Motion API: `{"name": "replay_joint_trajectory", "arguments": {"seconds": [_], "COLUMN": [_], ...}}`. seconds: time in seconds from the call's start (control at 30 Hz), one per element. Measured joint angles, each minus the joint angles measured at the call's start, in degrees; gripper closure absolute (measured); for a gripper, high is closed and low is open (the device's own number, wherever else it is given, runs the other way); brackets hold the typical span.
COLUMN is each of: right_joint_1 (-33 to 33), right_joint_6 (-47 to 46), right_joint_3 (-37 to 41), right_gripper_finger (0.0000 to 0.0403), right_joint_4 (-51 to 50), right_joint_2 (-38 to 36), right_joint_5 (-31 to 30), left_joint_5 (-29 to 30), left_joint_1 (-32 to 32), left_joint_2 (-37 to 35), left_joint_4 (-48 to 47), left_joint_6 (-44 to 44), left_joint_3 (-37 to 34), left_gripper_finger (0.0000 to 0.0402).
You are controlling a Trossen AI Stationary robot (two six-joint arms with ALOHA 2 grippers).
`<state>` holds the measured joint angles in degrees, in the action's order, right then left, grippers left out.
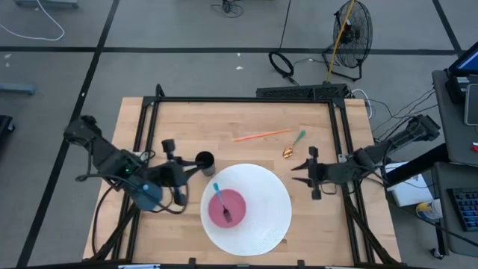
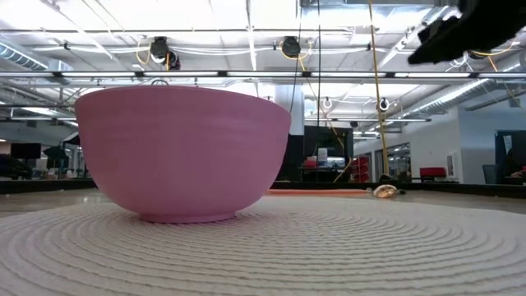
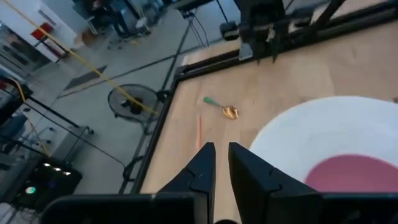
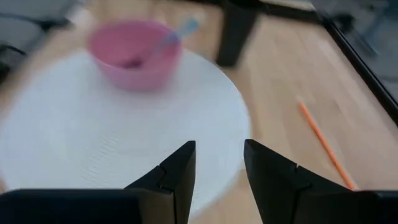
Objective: Pick & Place Utensil
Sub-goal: Put the green spoon in the pink bowl
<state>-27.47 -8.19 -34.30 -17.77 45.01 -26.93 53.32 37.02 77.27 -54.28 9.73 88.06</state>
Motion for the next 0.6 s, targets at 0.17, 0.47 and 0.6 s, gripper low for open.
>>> {"name": "replay_joint_trajectory", "arguments": {"seconds": [0.17,0.47,0.6], "right_joint_1": [9.7,31.9,40.9], "right_joint_6": [-5.7,-17.2,-17.2], "right_joint_3": [0.0,0.0,0.0], "right_gripper_finger": [0.0273,0.0273,0.0273], "right_joint_4": [-8.9,-10.8,-9.7], "right_joint_2": [0.0,0.0,0.9], "right_joint_5": [-0.3,7.4,12.1], "left_joint_5": [4.3,9.2,9.3], "left_joint_1": [1.1,0.0,-0.4], "left_joint_2": [-8.4,-17.1,-18.6], "left_joint_4": [14.0,35.6,41.7], "left_joint_6": [0.1,0.0,-0.2], "left_joint_3": [-16.4,-38.1,-42.8], "left_gripper_finger": [0.0353,0.0353,0.0353]}}
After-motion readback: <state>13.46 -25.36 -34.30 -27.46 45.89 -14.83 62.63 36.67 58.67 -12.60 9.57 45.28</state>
